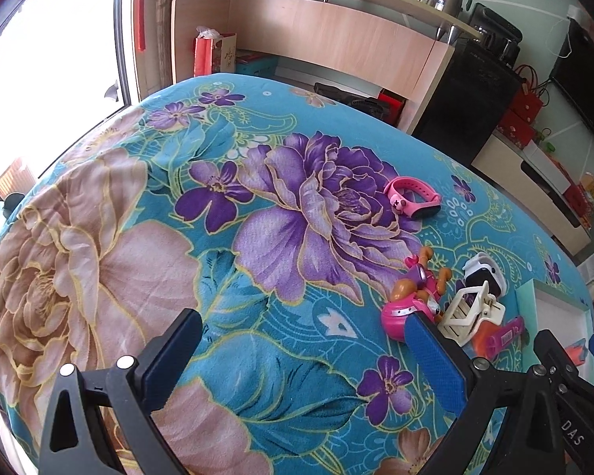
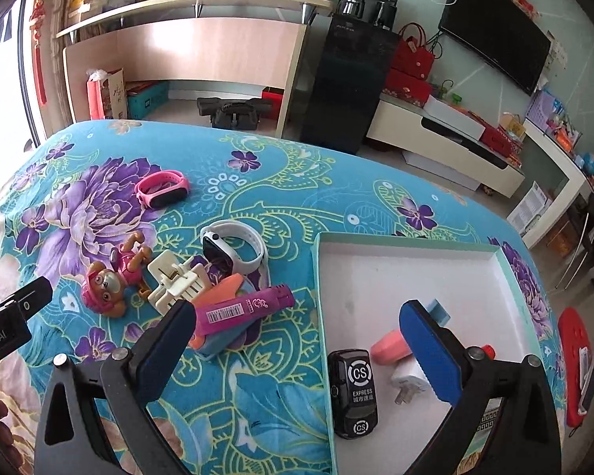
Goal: Organize rigid objects
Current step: 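Move the left tool to the pink toy dog while the right tool reaches the purple lighter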
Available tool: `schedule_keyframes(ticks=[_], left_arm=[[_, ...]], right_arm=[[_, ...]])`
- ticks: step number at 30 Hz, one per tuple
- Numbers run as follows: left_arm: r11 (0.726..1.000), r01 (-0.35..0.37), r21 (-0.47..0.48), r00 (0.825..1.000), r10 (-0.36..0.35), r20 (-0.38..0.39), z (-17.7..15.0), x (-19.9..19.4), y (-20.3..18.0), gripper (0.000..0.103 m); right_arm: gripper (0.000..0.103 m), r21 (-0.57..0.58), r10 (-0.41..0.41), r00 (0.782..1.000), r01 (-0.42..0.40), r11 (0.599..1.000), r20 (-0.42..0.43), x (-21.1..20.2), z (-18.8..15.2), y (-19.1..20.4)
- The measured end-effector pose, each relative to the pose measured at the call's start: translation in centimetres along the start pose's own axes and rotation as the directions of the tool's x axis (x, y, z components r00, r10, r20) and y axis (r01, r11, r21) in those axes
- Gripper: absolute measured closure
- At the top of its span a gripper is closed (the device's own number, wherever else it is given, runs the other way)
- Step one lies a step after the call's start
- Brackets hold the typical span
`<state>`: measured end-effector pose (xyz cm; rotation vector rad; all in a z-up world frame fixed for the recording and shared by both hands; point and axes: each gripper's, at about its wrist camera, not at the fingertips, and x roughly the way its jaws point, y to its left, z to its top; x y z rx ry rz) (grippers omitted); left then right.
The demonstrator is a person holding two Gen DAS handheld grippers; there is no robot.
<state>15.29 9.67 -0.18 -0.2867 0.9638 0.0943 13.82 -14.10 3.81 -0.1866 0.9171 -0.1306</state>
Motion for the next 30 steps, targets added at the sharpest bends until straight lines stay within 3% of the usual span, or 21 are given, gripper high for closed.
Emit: schedule_keyframes(ticks=[7,12,17,30], left_arm=[[0.998,0.047,0.033,0.999,-0.047,0.02,0.2,0.3,-1.2,0.0],[0.991,0.092,0.098,0.995,-0.09,-0.032,0.4,1.2,-2.7,0.0],[0.987,0.131,0.096,0.991,-0.127,-0.05,0.4,1.9,-3.4,0.0],[0.98,0.156,0.126,0.985,-0.145,-0.088,0.2,3.7,-4.4,0.005]], right_arm=[[0.001,0.006,0.14,0.989,-0.14,0.99,-0.045,1.9,0.3,-1.0],[0.001,-0.009,0.191,0.979,-0.192,0.981,-0.073,2.9,0.3,-2.0],[0.001,-0.046,0.233,0.969,-0.238,0.97,-0.083,3.2,0.7,-2.8],[0.001,-0.16,0.363,0.918,-0.387,0.908,-0.158,4.2,1.1,-1.5]])
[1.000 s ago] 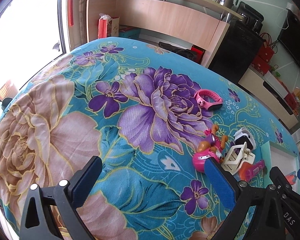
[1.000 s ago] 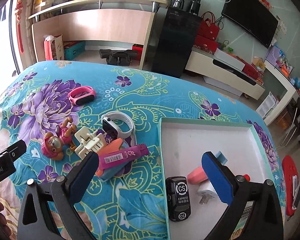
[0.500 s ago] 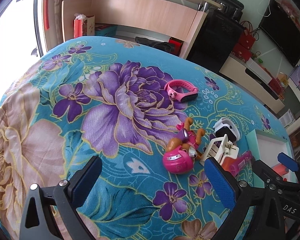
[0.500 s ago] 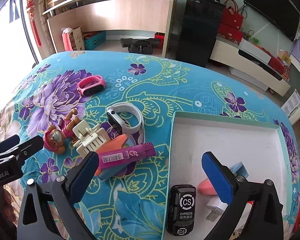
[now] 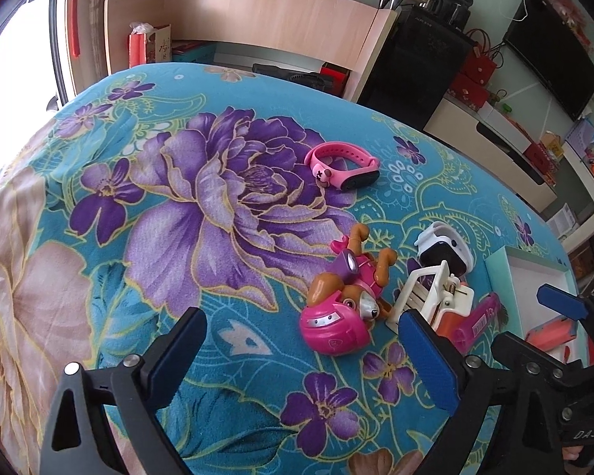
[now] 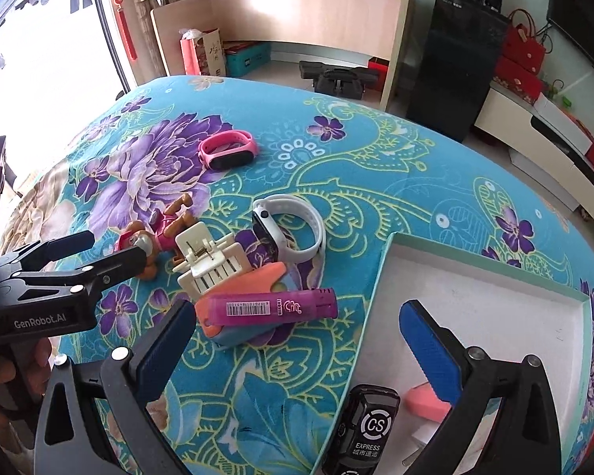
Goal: Organize rigid objects
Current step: 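Move the left tool to the pink toy dog while the right tool reaches the purple lighter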
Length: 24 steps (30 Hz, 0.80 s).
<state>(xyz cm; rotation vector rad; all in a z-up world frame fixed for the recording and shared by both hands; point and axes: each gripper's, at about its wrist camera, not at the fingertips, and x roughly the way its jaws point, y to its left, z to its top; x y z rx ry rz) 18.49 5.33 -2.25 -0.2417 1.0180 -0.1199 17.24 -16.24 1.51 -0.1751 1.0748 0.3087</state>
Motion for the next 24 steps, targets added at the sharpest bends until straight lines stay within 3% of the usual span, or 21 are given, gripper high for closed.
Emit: schedule_keyframes(ticks=[9,15,24], left_arm=[[1.0,0.006,-0.006,1.0,-0.006,-0.012,0.0,0.7,0.1,0.01],[1.0,0.01,-0.011,1.0,-0.01,-0.009,0.0,0.7,0.3,0.012],[1.0,0.024,0.012,1.0,-0.024,-0.004,0.1,0.9,-0.2,0.023]], right_arm=[[0.002,-0.099,0.054,0.997,-0.059,0.993,-0.058,1.4,0.4,1.1],[0.002,-0.074,0.122,0.987,-0.13,0.989,-0.103,2.4,0.9,0.7],[0.003,-0.102,0.125,0.98,-0.142,0.985,-0.153,3.4,1.2,1.3]])
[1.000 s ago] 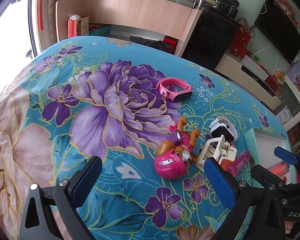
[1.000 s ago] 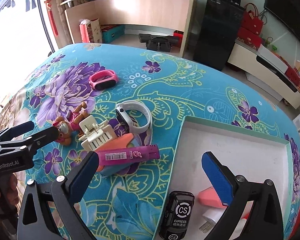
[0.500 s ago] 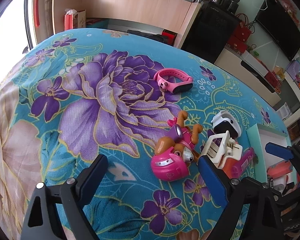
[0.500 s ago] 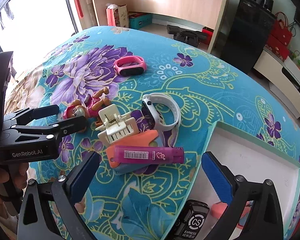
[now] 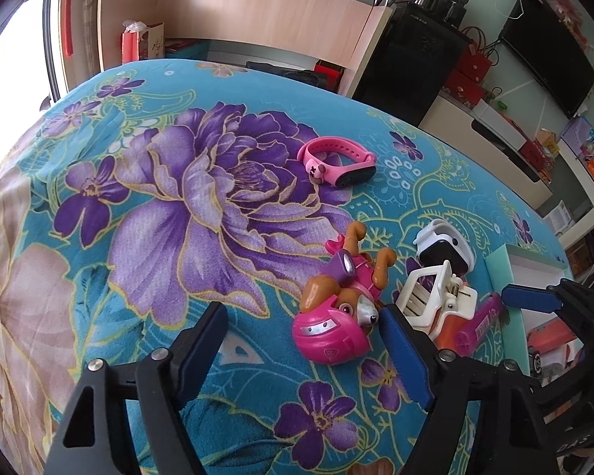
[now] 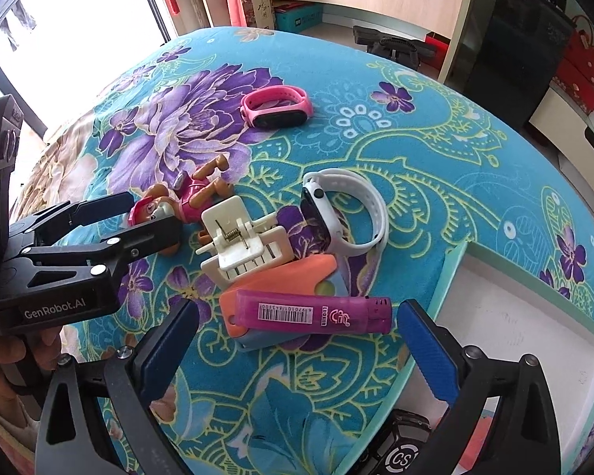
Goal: Organize rigid objects
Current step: 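Move the left tool to the pink toy dog while the right tool reaches the purple lighter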
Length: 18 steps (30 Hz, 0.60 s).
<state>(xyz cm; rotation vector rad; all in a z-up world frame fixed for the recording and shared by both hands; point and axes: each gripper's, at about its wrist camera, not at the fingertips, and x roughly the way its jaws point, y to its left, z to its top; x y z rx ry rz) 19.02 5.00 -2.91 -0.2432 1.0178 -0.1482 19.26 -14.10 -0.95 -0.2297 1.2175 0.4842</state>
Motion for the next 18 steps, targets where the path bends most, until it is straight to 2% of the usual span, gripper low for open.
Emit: schedule_keyframes(ticks=[5,8,10,13,16,18], left_arm=[[1.0,0.002,0.003,1.0,-0.002,0.002,0.06,0.11,-0.09,0.024],[1.0,0.004,0.007,1.0,-0.004,0.004,0.07,0.22,-0.21,0.025],[1.0,0.005,0.011,1.0,-0.005,0.005,0.07,0.25,-0.32,0.025],[1.0,0.007,0.017,1.0,-0.007,0.007,0.06,0.33,-0.44,0.033],[1.0,0.016,0.021,1.0,-0.016,0.006,0.04,0.38,-0.48,0.042],[0.999,0.023,0.028,1.0,-0.023,0.006,0.0,0.44,-0.65,0.049]], right_arm=[[0.004,0.021,0.011,1.0,-0.01,1.0,-0.024,0.49,0.3,-0.51],[0.014,0.03,0.021,0.999,-0.02,0.999,-0.035,0.69,0.3,-0.76],[0.014,0.035,0.026,0.999,-0.025,0.999,-0.038,0.69,0.26,-0.86],[0.015,0.039,0.031,0.998,-0.029,0.999,-0.048,0.79,0.23,-0.76],[0.025,0.047,0.065,0.997,-0.063,0.997,-0.051,0.88,0.19,-0.71],[0.025,0.052,0.07,0.996,-0.067,0.996,-0.052,0.84,0.2,-0.75]])
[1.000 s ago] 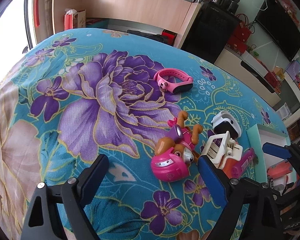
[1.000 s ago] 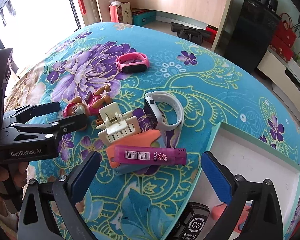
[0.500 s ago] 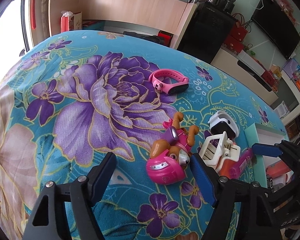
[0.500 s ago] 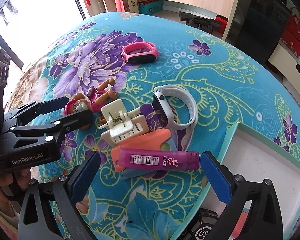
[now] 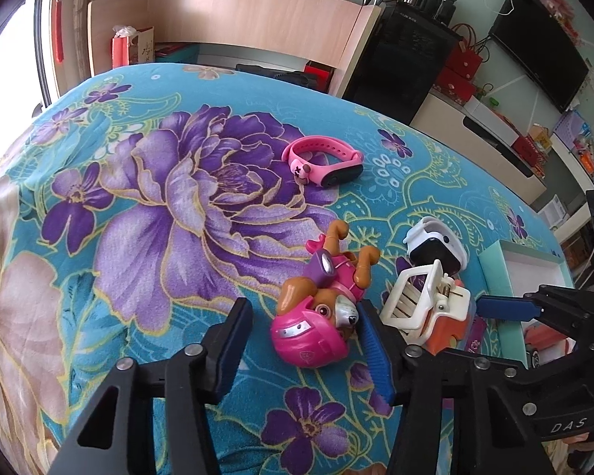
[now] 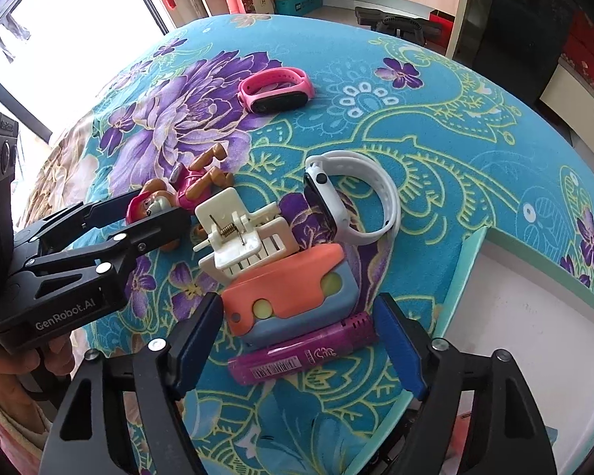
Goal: Organize rigid objects
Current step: 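Move the left tool to the pink toy dog while the right tool reaches the purple lighter, then grasp the pink toy dog with the left tool while the right tool grasps the purple lighter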
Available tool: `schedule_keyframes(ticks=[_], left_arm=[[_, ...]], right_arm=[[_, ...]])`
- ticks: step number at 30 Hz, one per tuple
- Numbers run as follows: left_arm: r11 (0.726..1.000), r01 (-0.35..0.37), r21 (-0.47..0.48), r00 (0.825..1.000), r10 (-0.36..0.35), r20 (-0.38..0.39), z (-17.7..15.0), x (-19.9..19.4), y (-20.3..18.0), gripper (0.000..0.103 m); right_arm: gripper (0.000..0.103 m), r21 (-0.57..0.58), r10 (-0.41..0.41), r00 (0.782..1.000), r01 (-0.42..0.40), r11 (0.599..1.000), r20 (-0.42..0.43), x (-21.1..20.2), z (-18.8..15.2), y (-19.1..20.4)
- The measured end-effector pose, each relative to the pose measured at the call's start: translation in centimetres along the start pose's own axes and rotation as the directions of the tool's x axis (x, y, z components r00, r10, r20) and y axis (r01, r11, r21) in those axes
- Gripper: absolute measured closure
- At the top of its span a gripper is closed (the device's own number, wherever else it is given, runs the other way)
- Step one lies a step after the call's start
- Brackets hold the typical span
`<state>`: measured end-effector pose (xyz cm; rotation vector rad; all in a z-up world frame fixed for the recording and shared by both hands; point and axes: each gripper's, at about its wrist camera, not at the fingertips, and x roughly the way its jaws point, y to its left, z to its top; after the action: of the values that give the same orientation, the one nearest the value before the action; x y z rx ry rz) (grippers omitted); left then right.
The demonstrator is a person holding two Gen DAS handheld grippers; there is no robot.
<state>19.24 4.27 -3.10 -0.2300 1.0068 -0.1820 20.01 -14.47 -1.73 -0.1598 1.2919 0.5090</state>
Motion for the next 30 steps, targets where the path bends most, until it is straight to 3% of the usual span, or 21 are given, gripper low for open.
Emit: schedule_keyframes(ticks=[3,7,13,19,24,30], left_arm=[[1.0,-0.006,0.007,1.0,0.006,-0.002,-0.1,0.1,-0.1,0.057],[1.0,0.001,-0.005,1.0,-0.001,0.004,0.0,-0.1,0.2,0.06],[1.0,-0.01,-0.004,1.0,0.01,0.0,-0.2,-0.6,0.3,0.06],[0.997,-0.068,0.02,0.998,0.069,-0.009,-1.2,-1.7,0.1,0.06],[0.992,-0.118,0.033,0.993,0.119,-0.014,-1.9,-2.4,0.2,0.06],[0.991,-0.124,0.04,0.992,0.125,-0.011,-2.0,-2.7,0.1,0.06]], right_arm=[[0.025,-0.008,0.004,1.0,-0.004,1.0,-0.004,-0.2,0.0,-0.1],[0.025,-0.039,0.0,1.0,-0.001,0.999,-0.03,-0.3,-0.3,0.0],[0.025,-0.073,0.004,0.997,-0.01,0.997,-0.071,0.0,-0.6,0.1],[0.024,-0.102,-0.002,0.995,-0.008,0.995,-0.103,0.4,-0.5,1.0],[0.02,-0.15,-0.046,0.991,0.027,0.988,-0.127,1.0,-0.8,2.6],[0.019,-0.197,-0.098,0.987,0.072,0.978,-0.125,1.6,-1.6,3.9]])
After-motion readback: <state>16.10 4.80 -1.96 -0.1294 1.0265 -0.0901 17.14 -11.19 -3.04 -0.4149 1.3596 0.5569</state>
